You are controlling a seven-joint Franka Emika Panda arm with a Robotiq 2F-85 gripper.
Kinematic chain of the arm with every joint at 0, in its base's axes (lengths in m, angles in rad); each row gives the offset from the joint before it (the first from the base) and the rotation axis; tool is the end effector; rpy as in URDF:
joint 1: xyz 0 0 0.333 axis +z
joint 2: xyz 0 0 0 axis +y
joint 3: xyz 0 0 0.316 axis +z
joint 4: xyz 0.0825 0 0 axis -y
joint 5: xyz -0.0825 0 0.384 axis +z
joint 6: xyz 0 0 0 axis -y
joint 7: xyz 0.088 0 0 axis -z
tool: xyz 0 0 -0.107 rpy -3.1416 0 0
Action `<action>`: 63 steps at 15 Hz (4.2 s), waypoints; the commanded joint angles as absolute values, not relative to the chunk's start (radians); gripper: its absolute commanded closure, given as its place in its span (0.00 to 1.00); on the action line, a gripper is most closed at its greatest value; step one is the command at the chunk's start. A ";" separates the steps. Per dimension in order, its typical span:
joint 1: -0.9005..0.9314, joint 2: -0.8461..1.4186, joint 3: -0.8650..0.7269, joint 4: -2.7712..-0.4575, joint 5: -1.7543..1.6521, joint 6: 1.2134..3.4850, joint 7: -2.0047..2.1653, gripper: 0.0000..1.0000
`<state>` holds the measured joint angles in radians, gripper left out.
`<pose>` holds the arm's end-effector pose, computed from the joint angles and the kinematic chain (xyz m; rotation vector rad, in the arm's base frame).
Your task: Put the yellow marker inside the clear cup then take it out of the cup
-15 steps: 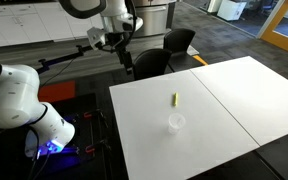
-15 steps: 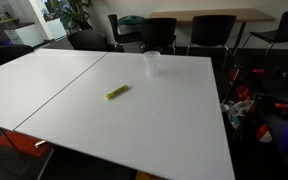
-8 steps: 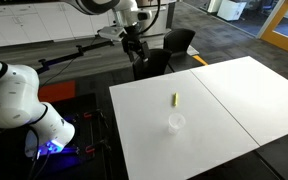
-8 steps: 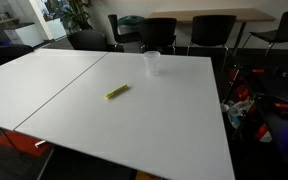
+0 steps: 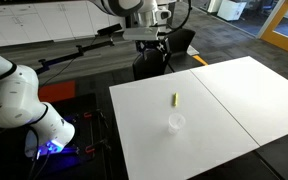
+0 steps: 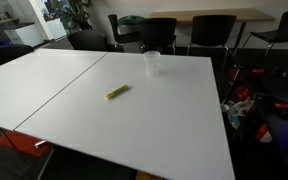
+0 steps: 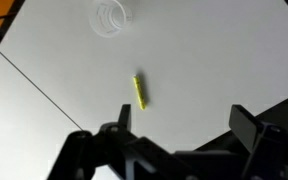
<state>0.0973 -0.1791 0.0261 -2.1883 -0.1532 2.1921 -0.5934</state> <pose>0.5105 0.0583 0.4815 2.7277 1.1447 0.2159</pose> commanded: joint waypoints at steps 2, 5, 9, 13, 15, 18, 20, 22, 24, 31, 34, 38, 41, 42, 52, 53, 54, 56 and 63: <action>0.104 -0.022 0.017 -2.085 -0.040 2.243 -0.801 0.00; 0.089 0.057 0.034 -2.046 -0.006 2.231 -0.877 0.00; 0.078 0.074 0.046 -2.071 -0.032 2.231 -0.864 0.00; 0.073 0.091 0.051 -2.070 -0.032 2.231 -0.865 0.00; 0.073 0.089 0.051 -2.070 -0.032 2.231 -0.865 0.00; 0.071 0.161 0.055 -2.022 -0.037 2.284 -0.870 0.00; 0.063 0.228 0.058 -1.976 -0.035 2.378 -0.892 0.00; 0.044 0.288 0.076 -1.928 0.008 2.412 -0.953 0.00; 0.018 0.356 0.098 -1.867 0.039 2.425 -1.010 0.00; -0.005 0.556 0.104 -1.661 -0.003 2.359 -0.977 0.00; 0.007 0.637 0.094 -1.598 -0.039 2.349 -0.955 0.00; 0.007 0.732 0.100 -1.535 -0.075 2.337 -0.954 0.00; 0.009 0.794 0.101 -1.486 -0.091 2.317 -0.953 0.00; 0.007 0.818 0.102 -1.464 -0.093 2.310 -0.957 0.00; -0.001 0.993 0.112 -1.239 -0.091 2.196 -0.989 0.00; 0.000 1.010 0.111 -1.209 -0.090 2.172 -0.989 0.00; 0.001 1.025 0.111 -1.184 -0.089 2.152 -0.991 0.00; 0.004 1.056 0.108 -1.132 -0.092 2.113 -0.994 0.00; 0.009 1.139 0.106 -1.022 -0.091 2.066 -1.014 0.00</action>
